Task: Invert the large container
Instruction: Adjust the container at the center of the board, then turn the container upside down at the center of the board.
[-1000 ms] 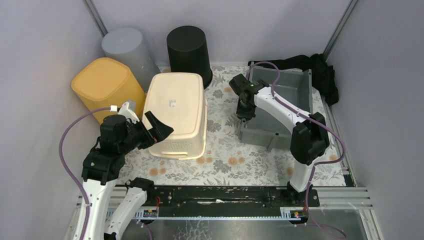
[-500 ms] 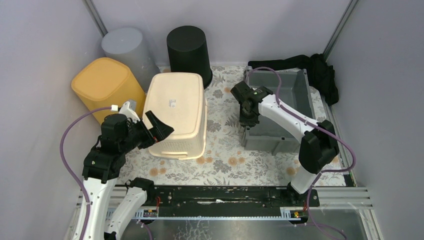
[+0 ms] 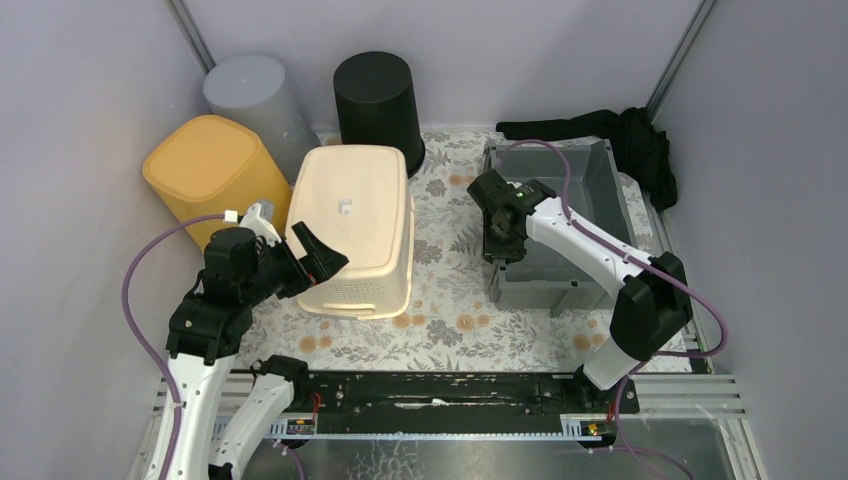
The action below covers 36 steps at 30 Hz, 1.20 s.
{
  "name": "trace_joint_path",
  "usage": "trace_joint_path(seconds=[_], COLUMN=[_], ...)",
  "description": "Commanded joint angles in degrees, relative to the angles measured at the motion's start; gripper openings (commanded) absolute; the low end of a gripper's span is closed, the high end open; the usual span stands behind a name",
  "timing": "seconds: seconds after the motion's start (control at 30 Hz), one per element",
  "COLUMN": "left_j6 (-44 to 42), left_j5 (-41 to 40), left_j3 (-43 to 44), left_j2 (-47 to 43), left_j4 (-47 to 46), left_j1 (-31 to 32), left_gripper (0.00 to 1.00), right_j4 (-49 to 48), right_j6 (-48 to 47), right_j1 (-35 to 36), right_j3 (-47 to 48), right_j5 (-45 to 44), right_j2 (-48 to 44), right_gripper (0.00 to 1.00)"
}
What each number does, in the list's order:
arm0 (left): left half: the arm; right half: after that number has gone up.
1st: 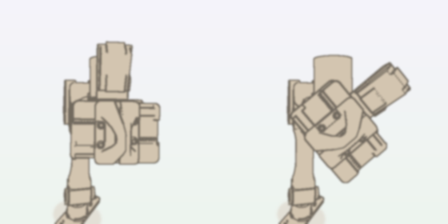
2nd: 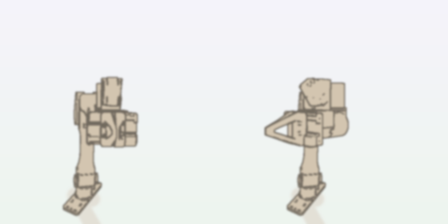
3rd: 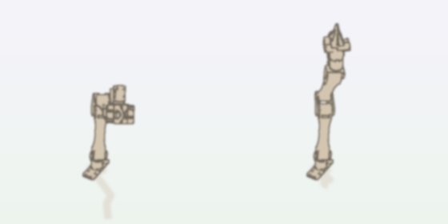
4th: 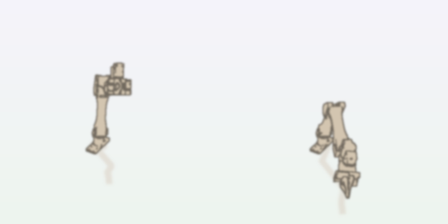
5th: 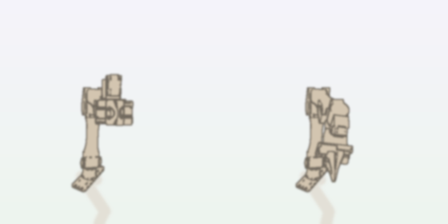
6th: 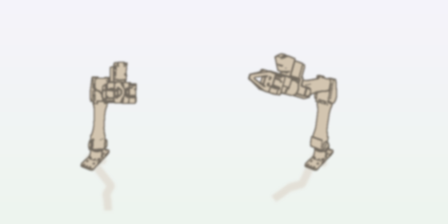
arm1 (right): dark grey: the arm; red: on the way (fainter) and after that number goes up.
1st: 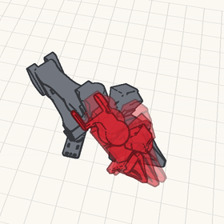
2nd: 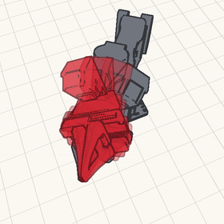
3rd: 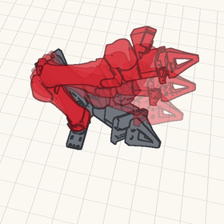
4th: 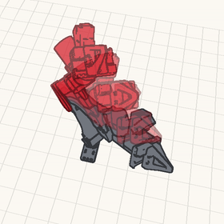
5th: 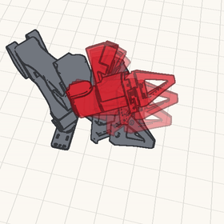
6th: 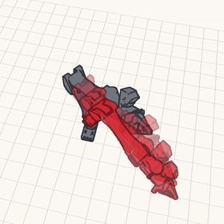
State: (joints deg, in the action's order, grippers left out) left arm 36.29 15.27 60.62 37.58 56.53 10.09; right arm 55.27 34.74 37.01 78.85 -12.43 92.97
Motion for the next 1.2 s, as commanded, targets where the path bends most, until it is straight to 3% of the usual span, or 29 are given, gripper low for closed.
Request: trace_joint_path(seconds=[0.0,0.23,0.33,0.67,0.93,1.17], left_j6=[-0.7,-0.69,-0.79,-0.7,-0.86,-0.7], left_j5=[0.83,0.73,0.76,0.52,0.38,0.49], left_j3=[0.99,0.3,0.53,0.33,1.0,1.11], left_j2=[0.07,-0.14,0.04,-0.38,-0.43,-0.25], left_j4=[-1.38,-1.34,-1.32,-1.28,-0.85,-0.89], left_j1=[-0.24,-0.24,-0.24,-0.22,-0.25,-0.24], left_gripper=[1.0,1.0,1.0,1.0,1.0,1.0], right_j4=[2.3,4.6,5.01,6.32,11.41,17.02], right_j6=[-0.96,-1.82,-2.42,-4.03,-4.74,-6.05], right_j1=[0.56,0.94,1.03,1.22,1.22,1.22], right_j3=[1.43,3.61,4.07,6.82,15.22,28.75], right_j5=[-0.72,-1.92,-1.55,-0.57,-4.29,-7.35], right_j2=[-0.33,1.8,2.09,4.76,1.3,-2.59], right_gripper=[0.44,0.46,0.42,0.0,0.0,0.0])
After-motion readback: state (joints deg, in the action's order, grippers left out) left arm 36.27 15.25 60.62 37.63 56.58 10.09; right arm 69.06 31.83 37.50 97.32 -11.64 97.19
